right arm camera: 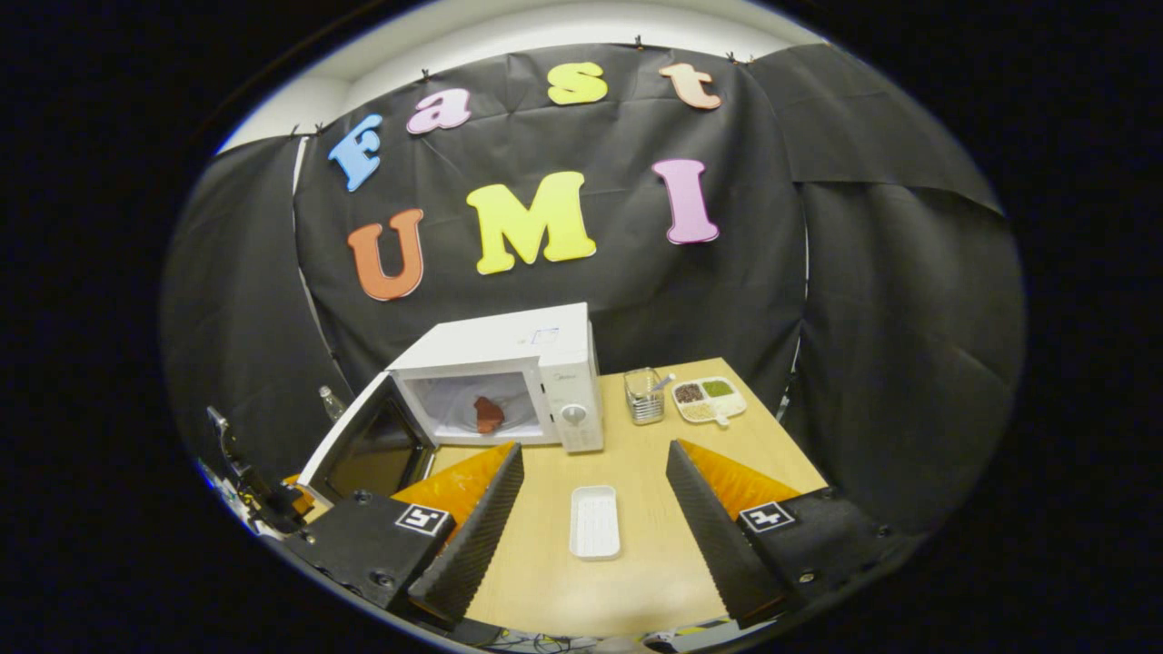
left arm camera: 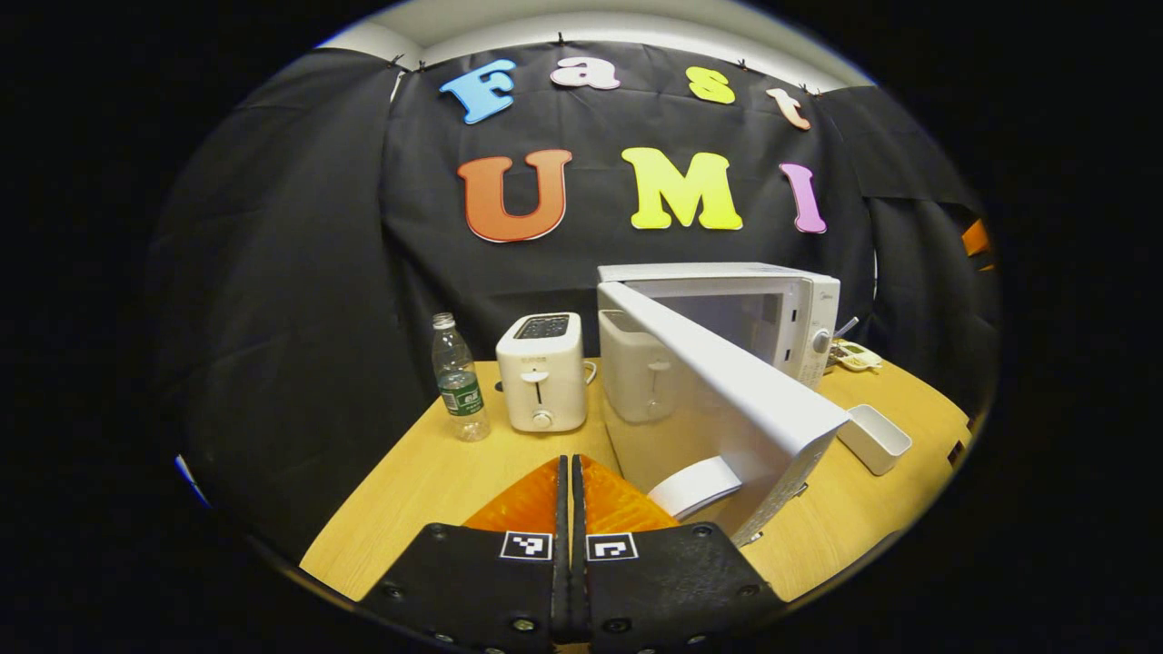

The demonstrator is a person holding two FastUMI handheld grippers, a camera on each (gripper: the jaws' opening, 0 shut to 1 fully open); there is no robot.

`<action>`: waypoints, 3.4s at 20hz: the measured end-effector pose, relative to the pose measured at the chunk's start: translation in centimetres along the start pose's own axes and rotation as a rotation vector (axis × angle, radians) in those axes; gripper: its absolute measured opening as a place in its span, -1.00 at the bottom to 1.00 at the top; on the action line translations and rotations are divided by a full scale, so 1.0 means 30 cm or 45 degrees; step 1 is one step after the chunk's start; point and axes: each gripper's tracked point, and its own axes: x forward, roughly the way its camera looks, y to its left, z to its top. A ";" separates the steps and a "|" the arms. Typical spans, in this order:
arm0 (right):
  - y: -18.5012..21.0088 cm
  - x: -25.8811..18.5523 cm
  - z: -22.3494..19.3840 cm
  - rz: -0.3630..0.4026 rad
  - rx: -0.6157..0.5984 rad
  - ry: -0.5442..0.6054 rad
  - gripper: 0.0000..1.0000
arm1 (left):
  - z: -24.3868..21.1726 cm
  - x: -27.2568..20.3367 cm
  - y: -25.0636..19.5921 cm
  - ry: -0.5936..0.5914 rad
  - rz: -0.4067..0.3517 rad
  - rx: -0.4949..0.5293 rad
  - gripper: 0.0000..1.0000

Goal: Open the microwave oven with the left hand, put the food in, and close the microwave oven.

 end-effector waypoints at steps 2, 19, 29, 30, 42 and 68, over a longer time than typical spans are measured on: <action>-0.026 0.002 0.010 -0.007 0.017 -0.006 0.83 | 0.019 0.001 -0.074 -0.013 -0.038 -0.005 -1.00; -0.261 0.077 0.119 -0.033 0.030 -0.016 1.00 | 0.127 0.230 -0.637 -0.012 -0.299 0.031 -1.00; -0.361 0.147 0.172 -0.075 -0.007 -0.014 0.83 | 0.186 0.425 -0.813 -0.037 -0.356 0.054 -1.00; -0.371 0.148 0.170 -0.080 0.003 -0.009 0.83 | 0.193 0.445 -0.826 -0.042 -0.360 0.053 -1.00; -0.499 0.142 0.144 -0.168 0.045 0.029 0.83 | 0.213 0.680 -0.941 -0.016 -0.347 0.035 -1.00; -0.335 0.082 0.176 -0.150 -0.036 -0.086 1.00 | 0.397 0.269 -0.724 -0.079 -0.219 -0.033 0.94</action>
